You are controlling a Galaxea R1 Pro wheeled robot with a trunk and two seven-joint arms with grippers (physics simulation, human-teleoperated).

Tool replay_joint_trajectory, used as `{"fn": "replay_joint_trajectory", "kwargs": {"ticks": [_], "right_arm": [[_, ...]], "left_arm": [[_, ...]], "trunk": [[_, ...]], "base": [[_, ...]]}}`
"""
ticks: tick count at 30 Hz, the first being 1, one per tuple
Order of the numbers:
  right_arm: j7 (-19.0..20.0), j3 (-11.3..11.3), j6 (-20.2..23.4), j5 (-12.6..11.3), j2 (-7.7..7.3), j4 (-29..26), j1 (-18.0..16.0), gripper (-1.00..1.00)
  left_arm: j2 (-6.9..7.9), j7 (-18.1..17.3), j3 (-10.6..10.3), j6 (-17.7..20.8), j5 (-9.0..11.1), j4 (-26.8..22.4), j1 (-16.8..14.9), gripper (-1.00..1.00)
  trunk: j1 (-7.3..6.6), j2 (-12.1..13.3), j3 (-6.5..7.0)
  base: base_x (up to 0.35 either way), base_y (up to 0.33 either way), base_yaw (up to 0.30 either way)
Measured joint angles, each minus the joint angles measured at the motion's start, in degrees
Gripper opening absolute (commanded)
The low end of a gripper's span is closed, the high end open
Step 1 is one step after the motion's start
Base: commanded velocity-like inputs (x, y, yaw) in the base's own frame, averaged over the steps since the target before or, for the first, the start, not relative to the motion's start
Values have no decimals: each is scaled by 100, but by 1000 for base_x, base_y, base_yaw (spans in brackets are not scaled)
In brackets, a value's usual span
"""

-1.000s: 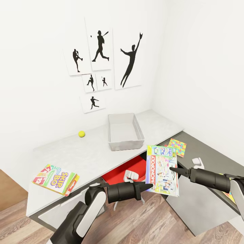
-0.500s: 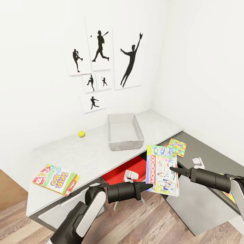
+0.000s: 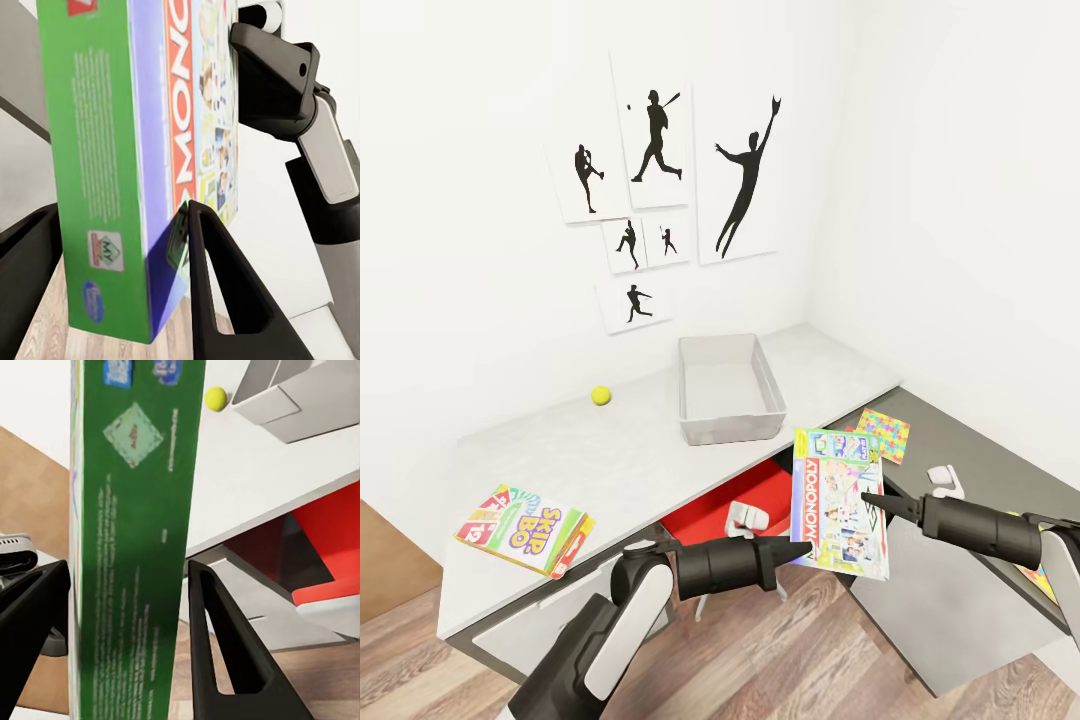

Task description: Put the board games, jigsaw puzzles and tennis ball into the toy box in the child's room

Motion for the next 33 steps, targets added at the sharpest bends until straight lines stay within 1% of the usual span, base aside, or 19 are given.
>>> {"fn": "replay_joint_trajectory", "kwargs": {"ticks": [13, 14, 16, 27, 31, 33], "right_arm": [[7, -4, -2, 1, -1, 0, 0, -100], [8, -4, -2, 2, -1, 0, 1, -100], [13, -5, 70, -136, -2, -5, -2, -100], [39, -14, 64, -128, -25, -37, 1, -100], [38, -74, 64, -124, -41, -47, 4, -100], [37, -150, 61, -118, -56, -51, 5, -100]], "left_arm": [[-1, -1, -2, -1, -1, -1, -2, -100], [-1, -1, -1, -1, -1, -1, -1, 100], [3, 9, 4, -45, -142, 6, -1, 100], [13, 35, 18, -44, -162, 43, -6, 100], [23, 66, 45, -40, -167, 143, -9, 100], [41, 83, 68, -32, -171, 213, -11, 100]], "trunk": [[0, 0, 0], [0, 0, 0], [0, 0, 0], [0, 0, 0], [0, 0, 0], [0, 0, 0]], "base": [[0, 0, 0], [0, 0, 0], [0, 0, 0], [0, 0, 0], [0, 0, 0], [0, 0, 0]]}}
